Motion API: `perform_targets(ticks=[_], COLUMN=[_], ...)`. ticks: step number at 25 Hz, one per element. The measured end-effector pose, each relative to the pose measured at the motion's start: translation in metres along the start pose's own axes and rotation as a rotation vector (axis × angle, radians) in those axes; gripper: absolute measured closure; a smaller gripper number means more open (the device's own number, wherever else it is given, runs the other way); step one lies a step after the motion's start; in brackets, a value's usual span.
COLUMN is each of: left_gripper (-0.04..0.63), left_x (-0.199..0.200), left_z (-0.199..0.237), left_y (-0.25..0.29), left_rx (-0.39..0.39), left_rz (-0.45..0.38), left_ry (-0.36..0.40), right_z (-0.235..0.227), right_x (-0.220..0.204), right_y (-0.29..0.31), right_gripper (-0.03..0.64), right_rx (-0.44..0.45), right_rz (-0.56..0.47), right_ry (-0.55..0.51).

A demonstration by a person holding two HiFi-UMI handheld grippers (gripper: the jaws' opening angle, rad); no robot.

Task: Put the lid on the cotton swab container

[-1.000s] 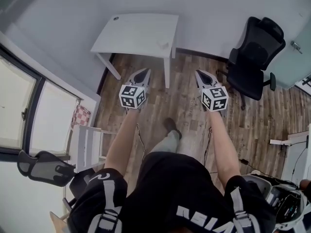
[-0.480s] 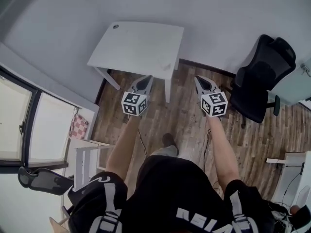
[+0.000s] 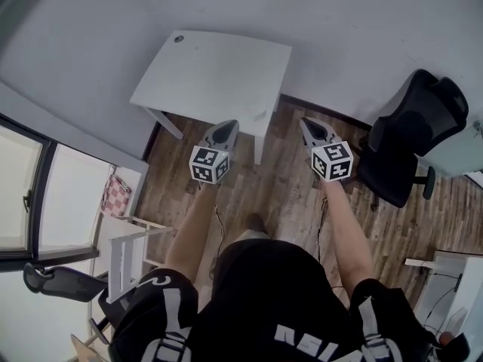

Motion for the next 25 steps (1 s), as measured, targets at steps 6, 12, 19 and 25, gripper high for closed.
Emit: perform_targets(ticks=[6,12,19,25], left_gripper=[0.569,0.569,0.57,0.569], left_x=[-0.001,-0.003,0.001,-0.002], left_z=[0.005,0.013,0.018,0.021], left_y=[0.008,0.015,0.038,0.06], left_rx=[0.03,0.101,0.222,0.328], left_rz=[-0.006,-0.001,0.0,0.0], left_ry=[-0.013,-0.031,-0.044,-0.063], right_z=[-0.012,-0.027,-0.056,-0.076], right_x=[-0.002,-0.001,0.005,0.001], right_y=[0.016,0.046,0.096,0.133], right_gripper=[0.603,0.603,0.603,0.603], right_rx=[0.048,0.13,0.28,0.416], right_rz=[0.007,0.0,-0.024,-0.022], right_ry=[-0.003,-0.007,-0.012,-0.02])
Point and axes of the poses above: the fingertips, and each gripper's own axes: y forward along the fingers, z to its left, x out of its top, the point moved 3 cm from there along -y, backward along the fingers, and after that the axes turned 9 degrees about -y, right-handed, at the moved point
